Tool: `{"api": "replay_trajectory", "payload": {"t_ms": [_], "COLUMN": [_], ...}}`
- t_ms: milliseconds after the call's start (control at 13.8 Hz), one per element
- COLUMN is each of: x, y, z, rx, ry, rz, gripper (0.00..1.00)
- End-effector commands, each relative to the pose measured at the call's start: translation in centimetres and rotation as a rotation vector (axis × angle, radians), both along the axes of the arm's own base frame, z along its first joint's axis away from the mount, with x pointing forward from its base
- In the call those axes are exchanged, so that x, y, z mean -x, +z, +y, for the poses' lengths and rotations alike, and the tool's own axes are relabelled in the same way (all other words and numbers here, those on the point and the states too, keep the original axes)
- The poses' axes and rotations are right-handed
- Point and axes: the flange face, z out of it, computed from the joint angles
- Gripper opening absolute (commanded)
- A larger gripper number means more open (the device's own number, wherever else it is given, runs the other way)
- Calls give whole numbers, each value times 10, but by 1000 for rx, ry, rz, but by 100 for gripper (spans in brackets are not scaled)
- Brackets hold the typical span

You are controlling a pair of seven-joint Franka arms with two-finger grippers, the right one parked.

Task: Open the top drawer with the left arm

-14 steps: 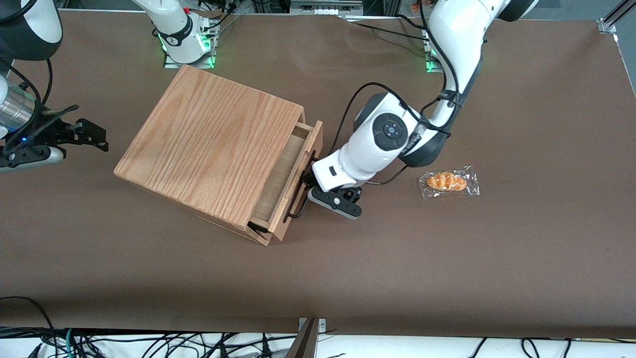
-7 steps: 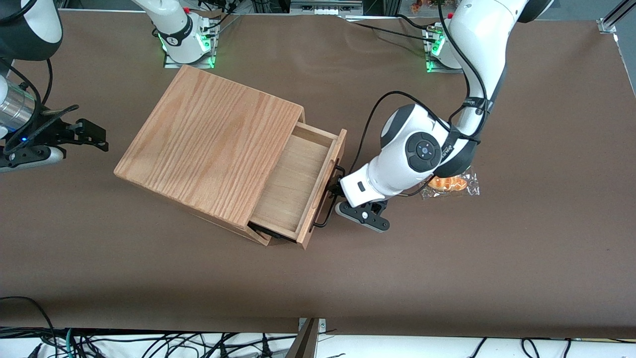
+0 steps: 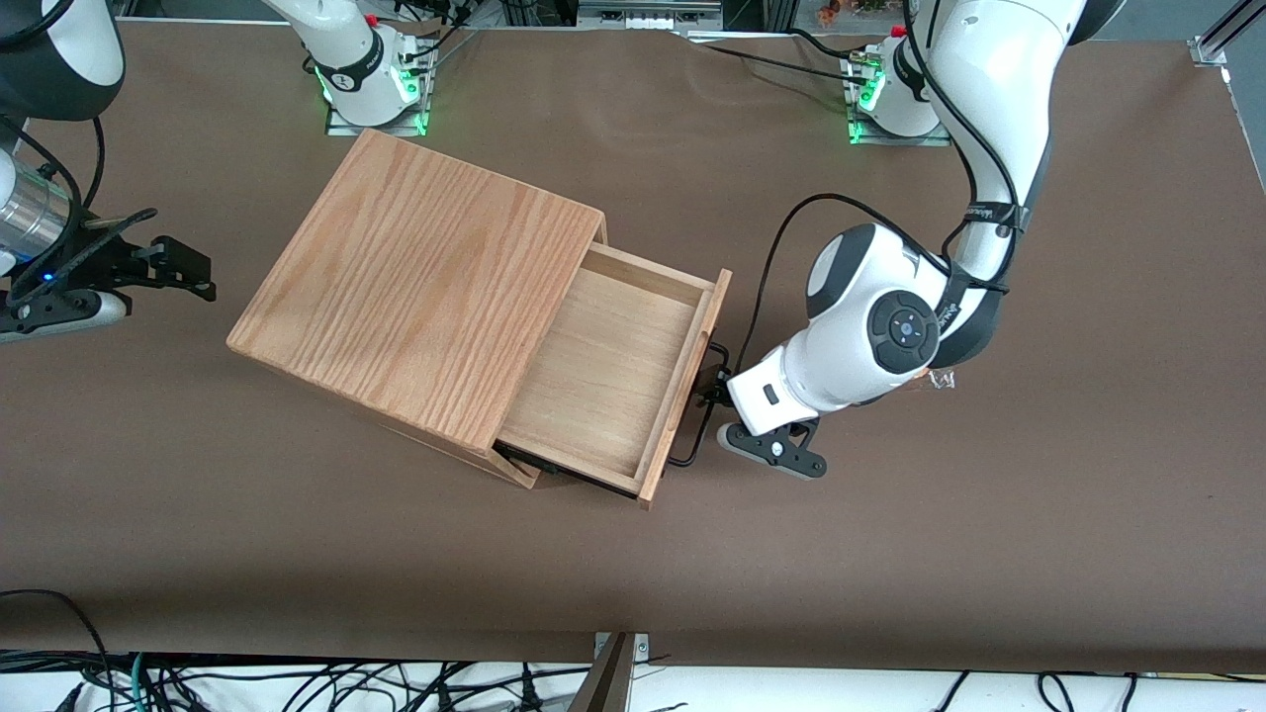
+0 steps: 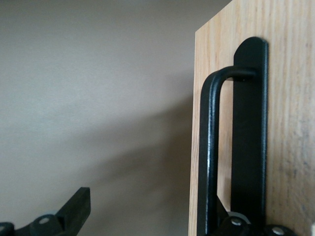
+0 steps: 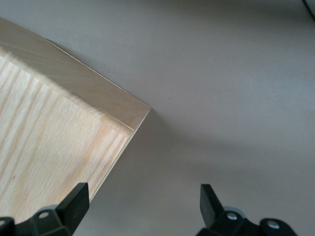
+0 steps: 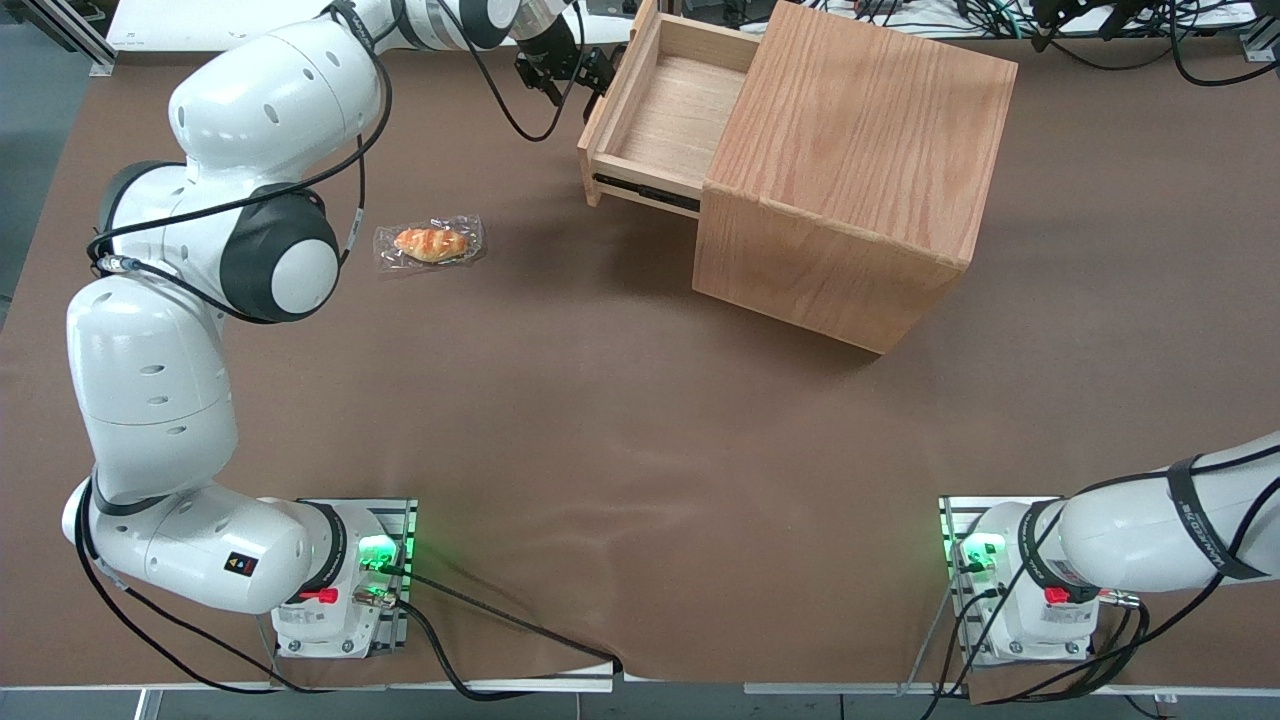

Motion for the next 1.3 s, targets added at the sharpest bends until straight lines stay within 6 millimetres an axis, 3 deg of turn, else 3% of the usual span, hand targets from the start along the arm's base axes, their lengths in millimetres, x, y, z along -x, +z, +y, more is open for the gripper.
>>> {"api": "replay_trajectory", "payload": {"t_ms": [0,724,941,1230], "x": [-4,-8,0,-2], "y": [6,6,23,36], "z": [18,26,18,27], "rx": [-62,-52,-24,90], "ry": [70,67,54,112], "rz": [-9,-8,19,78], "gripper": [100,100,100,100]}}
